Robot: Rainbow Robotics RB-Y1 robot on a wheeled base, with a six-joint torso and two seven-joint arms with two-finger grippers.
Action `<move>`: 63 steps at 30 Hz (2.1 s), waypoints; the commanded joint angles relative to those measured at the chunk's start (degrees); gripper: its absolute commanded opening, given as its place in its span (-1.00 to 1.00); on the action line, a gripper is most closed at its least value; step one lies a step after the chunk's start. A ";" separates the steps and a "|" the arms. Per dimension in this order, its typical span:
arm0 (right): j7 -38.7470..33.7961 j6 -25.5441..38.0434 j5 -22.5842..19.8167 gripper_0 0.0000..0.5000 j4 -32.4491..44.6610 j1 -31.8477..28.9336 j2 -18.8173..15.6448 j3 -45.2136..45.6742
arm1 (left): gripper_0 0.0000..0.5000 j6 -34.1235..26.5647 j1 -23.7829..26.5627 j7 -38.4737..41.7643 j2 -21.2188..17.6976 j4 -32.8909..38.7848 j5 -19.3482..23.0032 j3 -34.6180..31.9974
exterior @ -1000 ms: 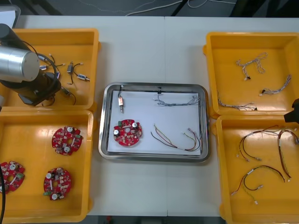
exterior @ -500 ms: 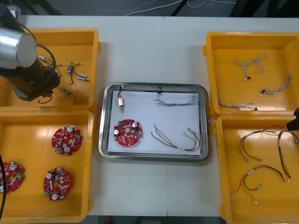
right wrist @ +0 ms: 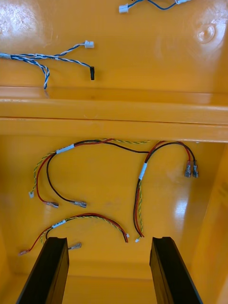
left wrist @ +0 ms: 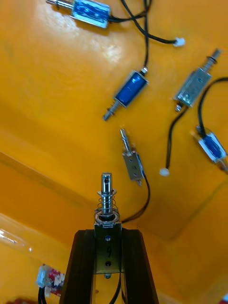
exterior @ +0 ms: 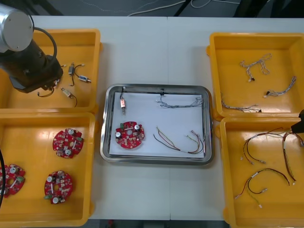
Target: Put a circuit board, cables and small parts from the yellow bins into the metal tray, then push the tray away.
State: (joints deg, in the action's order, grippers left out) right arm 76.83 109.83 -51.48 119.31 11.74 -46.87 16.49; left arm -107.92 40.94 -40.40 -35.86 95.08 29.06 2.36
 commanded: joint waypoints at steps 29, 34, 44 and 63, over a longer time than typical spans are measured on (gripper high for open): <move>-1.07 0.17 -0.20 1.00 0.22 -0.75 -1.47 1.79 | -1.00 -2.08 4.24 3.05 3.70 16.11 -0.59 19.35; -1.07 0.17 -0.20 1.00 0.22 -0.75 -1.47 1.79 | -1.00 -2.08 5.73 5.16 6.25 15.14 -1.90 22.42; -1.07 0.17 -0.20 1.00 0.22 -0.75 -1.47 1.79 | -1.00 0.34 7.14 6.21 11.52 9.87 -5.77 26.99; -1.07 0.17 -0.20 1.00 0.22 -0.75 -1.47 1.79 | -1.00 10.10 7.40 6.92 16.97 0.81 -10.78 34.02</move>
State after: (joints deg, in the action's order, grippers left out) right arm 76.83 109.83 -51.49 119.28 11.62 -46.87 16.49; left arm -100.41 45.60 -37.94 -21.20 97.19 19.23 34.99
